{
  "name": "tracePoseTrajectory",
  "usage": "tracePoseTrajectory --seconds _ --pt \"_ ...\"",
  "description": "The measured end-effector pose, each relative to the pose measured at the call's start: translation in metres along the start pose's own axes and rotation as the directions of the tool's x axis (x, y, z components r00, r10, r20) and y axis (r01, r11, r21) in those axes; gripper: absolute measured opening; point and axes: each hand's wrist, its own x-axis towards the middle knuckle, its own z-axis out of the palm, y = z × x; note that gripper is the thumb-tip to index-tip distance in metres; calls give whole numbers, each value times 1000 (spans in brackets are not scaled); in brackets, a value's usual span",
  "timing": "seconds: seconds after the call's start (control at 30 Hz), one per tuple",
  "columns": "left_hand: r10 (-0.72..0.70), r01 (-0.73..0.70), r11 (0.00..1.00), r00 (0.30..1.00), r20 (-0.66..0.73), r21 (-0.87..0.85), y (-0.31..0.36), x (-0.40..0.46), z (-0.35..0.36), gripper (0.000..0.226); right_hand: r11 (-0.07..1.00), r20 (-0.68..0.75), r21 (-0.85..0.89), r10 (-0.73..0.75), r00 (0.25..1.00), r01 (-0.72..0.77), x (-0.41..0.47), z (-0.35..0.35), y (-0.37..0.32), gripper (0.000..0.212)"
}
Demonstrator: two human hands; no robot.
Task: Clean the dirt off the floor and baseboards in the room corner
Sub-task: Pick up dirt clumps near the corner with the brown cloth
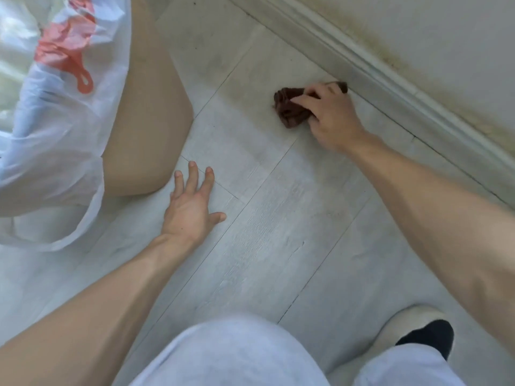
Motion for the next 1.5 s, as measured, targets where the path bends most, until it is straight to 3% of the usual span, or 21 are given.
tracePoseTrajectory --seconds 0.17,0.23,0.3,0.37,0.43,0.53,0.6,0.7,0.77,0.83,0.93,1.0,1.07,1.13,1.23,1.27,1.33,1.4,1.43,1.47,1.5 --pt "2 -2 1000 1000 22 1 3 0 -3 101 949 61 228 209 976 -218 -186 37 -17 54" --pt "10 -10 1000 999 31 10 4 -2 -6 101 930 128 298 185 974 -215 -213 32 -24 55" --pt "9 -9 1000 999 33 20 3 -1 -7 100 870 45 401 294 955 -287 -215 11 -13 51" --pt "21 -21 999 999 29 27 2 -1 -5 100 725 -57 508 567 822 -465 -228 -17 20 39" --pt "23 -23 999 1000 22 32 0 0 -3 100 517 -76 641 779 623 -567 -254 -37 54 31" --pt "47 -47 998 999 -2 31 -4 2 2 100 293 -53 738 924 380 -608 -296 -33 82 19" --pt "57 -57 998 998 -7 39 -6 3 3 100 249 -43 689 951 305 -681 -309 -12 75 26" --pt "56 -55 997 998 -13 45 -6 3 5 100 344 -79 583 926 370 -736 -287 38 35 63" --pt "50 -50 998 999 -16 37 -5 4 5 100 454 -142 479 885 444 -751 -249 65 -18 65" --pt "49 -49 999 999 -17 25 -5 4 5 100 592 -175 399 799 576 -700 -210 87 -84 65" --pt "57 -57 998 998 -19 14 -7 3 5 100 852 -113 253 497 860 -459 -193 114 -172 60" --pt "72 -72 997 997 -34 1 -8 3 4 101 944 -48 188 286 957 -273 -212 117 -180 59" --pt "55 -55 998 998 -31 -1 -8 2 3 101 991 3 100 92 996 -92 -240 114 -152 59" --pt "55 -55 998 998 -22 -5 -6 3 2 101 1000 42 -5 31 999 -30 -265 108 -108 58" --pt "43 -43 999 999 -22 8 -6 4 2 101 954 -62 -50 294 954 -297 -279 90 -29 57" --pt "41 -41 999 999 -18 11 -6 3 2 101 893 -103 -31 444 890 -449 -282 82 -2 57" --pt "44 -43 999 999 -18 19 -3 4 2 101 696 -158 75 715 681 -714 -280 71 32 60" --pt "45 -44 998 999 -18 42 -2 4 2 101 526 -190 191 848 495 -828 -265 77 18 65" --pt "43 -42 998 999 -16 55 -1 5 1 101 504 -207 223 861 465 -834 -255 84 -7 67" --pt "34 -33 997 999 -12 70 -1 5 -1 101 554 -224 229 830 510 -800 -247 93 -39 68" --pt "23 -22 996 1000 -9 91 -1 6 -2 100 661 -227 217 750 621 -718 -242 103 -73 67"
